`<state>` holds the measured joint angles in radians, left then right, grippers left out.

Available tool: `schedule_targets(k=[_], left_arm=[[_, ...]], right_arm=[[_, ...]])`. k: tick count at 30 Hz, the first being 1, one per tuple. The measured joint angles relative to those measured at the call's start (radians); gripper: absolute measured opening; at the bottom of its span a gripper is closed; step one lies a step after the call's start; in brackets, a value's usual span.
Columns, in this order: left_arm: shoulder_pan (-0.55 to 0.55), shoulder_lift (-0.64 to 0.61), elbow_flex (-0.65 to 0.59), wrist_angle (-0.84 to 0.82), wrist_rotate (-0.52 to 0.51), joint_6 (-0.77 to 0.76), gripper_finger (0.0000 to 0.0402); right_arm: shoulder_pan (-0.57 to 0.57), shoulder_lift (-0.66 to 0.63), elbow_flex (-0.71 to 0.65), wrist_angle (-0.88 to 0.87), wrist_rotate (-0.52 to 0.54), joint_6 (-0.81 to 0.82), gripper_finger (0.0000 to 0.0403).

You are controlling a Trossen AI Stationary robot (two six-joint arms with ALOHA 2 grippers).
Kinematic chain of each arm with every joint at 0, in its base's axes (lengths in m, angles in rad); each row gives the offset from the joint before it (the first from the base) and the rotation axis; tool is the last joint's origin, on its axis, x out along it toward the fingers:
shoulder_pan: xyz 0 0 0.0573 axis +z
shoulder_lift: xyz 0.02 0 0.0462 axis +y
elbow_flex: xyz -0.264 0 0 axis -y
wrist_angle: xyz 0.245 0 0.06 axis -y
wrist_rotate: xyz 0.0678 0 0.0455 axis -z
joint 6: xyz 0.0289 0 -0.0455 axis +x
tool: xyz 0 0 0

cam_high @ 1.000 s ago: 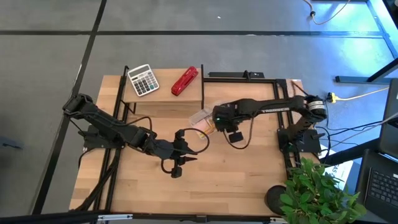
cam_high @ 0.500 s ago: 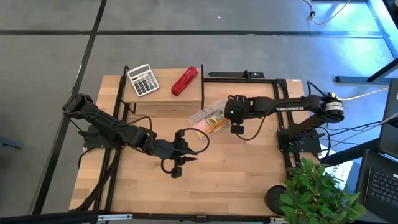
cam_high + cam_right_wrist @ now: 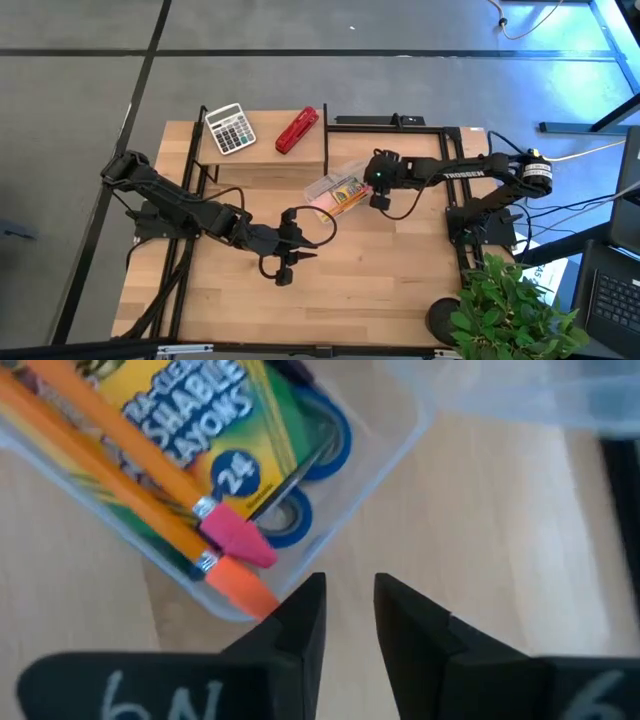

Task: Pack school essentials
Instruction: Put the orange pencil into the supply box

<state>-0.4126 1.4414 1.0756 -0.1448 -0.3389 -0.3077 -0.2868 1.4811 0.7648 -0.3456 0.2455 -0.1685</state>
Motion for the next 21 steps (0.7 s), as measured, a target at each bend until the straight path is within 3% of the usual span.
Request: schedule_targets(k=[21], left_arm=[[0.0, 0.0, 0.0, 0.0, -0.011, 0.0, 0.0078]], right_arm=[[0.02, 0.0, -0.005, -0.039, -0.184, -0.043, 0.009]])
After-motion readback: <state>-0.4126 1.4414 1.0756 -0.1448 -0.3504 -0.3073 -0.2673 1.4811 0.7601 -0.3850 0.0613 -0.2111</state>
